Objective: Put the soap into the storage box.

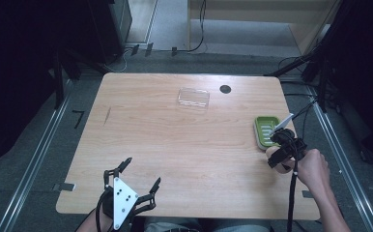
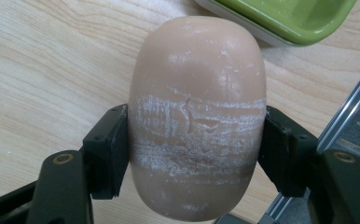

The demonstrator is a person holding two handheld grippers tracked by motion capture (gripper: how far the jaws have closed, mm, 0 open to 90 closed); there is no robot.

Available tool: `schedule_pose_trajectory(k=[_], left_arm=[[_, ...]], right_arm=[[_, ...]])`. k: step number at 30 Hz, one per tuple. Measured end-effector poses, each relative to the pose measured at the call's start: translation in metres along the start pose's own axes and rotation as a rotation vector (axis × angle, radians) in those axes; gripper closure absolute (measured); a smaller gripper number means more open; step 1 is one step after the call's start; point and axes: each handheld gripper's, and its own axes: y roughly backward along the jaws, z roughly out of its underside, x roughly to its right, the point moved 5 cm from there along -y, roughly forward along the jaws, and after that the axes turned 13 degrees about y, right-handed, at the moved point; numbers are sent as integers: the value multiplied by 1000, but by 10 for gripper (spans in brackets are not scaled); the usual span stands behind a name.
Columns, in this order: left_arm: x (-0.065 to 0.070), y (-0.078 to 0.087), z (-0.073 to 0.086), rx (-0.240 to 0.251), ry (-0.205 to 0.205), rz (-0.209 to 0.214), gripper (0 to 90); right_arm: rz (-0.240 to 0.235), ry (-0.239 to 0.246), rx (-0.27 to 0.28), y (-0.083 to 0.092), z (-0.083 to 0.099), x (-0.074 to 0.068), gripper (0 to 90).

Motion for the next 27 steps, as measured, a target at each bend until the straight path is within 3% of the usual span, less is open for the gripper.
schedule_pose_trajectory(k=[27], left_arm=[[0,0,0,3,0,0,99]], right_arm=[[-10,-23,3,8,-15,17,335]])
